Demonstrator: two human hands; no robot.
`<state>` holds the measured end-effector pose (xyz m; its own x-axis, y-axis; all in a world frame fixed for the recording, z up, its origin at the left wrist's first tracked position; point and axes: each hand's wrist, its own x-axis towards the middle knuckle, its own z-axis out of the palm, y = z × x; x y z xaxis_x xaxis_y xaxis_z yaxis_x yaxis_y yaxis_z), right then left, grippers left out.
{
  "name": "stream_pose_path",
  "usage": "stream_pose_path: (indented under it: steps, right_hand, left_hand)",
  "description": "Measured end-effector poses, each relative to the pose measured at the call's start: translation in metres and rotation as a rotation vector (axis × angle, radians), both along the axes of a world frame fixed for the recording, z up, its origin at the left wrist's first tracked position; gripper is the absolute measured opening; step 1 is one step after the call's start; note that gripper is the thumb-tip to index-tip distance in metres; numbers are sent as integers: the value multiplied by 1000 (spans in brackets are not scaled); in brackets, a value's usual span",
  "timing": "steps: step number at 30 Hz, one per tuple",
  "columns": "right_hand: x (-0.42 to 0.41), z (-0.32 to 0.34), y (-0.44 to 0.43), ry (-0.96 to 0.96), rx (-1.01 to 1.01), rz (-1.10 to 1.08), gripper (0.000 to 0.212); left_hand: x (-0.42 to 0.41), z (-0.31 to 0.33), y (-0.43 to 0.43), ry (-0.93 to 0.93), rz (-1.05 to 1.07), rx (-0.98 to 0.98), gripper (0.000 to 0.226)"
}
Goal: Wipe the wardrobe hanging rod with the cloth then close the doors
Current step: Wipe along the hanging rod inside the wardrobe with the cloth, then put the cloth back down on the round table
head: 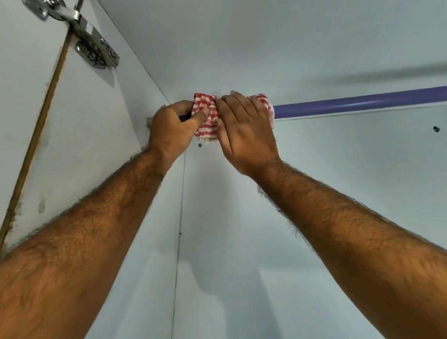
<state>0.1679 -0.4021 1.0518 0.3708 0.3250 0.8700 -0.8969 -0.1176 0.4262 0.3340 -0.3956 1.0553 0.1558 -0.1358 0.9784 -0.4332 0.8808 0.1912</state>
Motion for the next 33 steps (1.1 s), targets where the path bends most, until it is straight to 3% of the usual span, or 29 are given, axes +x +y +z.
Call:
stream_pose_path:
  steps: [4, 7, 9, 11, 14, 16, 22, 28, 33]
  right_hand:
    - [-8, -6, 32, 32, 203, 76, 48]
    - [-18, -16, 56, -116, 174, 162, 46]
    - [-28, -29, 72, -273, 242, 342, 53]
    - [-41, -47, 92, -424, 464, 625, 63]
    - [-60, -80, 122, -599, 809, 928, 51]
    - [-71, -106, 139, -673, 895, 927, 42]
    - [-108, -198, 181, -936, 1016, 889, 43]
    - [-160, -343, 223, -1232, 1155, 892, 45]
    - [-202, -474, 269, -1480, 1217, 806, 9]
  left_hand:
    - [-9, -14, 22, 85, -78, 33, 44]
    - [-15, -31, 39, 135, -254, 40, 38]
    - [-21, -46, 48, 161, -360, 68, 34]
    - [-28, -67, 58, 171, -423, 128, 33]
    - [-41, -102, 71, 172, -506, 244, 32]
    - [-50, -132, 79, 172, -545, 329, 34]
    - [-85, -239, 104, 157, -694, 613, 35]
    - [-130, -386, 138, 88, -819, 966, 41]
    - [-174, -506, 174, -29, -893, 1200, 35]
